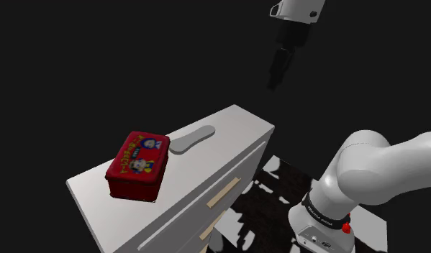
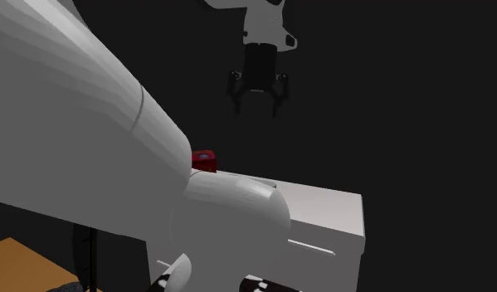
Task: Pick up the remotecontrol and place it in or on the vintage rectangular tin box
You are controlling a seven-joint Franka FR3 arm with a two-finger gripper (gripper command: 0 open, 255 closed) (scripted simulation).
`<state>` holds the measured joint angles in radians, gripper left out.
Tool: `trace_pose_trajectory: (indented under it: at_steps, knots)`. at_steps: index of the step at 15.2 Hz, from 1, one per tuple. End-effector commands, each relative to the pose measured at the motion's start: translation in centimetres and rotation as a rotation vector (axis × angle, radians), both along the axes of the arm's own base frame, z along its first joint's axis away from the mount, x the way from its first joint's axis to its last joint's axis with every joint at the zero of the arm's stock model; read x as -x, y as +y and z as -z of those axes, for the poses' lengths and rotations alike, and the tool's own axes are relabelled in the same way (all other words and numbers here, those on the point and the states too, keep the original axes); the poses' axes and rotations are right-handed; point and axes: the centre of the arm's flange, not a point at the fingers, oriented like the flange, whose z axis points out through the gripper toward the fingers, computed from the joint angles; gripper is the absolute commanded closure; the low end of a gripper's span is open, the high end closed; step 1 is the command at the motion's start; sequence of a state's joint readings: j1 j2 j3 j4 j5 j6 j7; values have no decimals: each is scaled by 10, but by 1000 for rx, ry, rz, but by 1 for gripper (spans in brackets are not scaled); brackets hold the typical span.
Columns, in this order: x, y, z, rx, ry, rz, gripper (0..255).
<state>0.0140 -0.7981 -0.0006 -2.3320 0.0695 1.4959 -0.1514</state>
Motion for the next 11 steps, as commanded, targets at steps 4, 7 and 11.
trace_pose_trajectory:
  at_steps: [4, 7, 11]
  knots:
    - [-28, -1, 28, 1, -8, -157, 0]
    - [-56, 2, 56, 2, -17, -314, 0]
    - [-93, 13, 93, 4, -28, -523, 0]
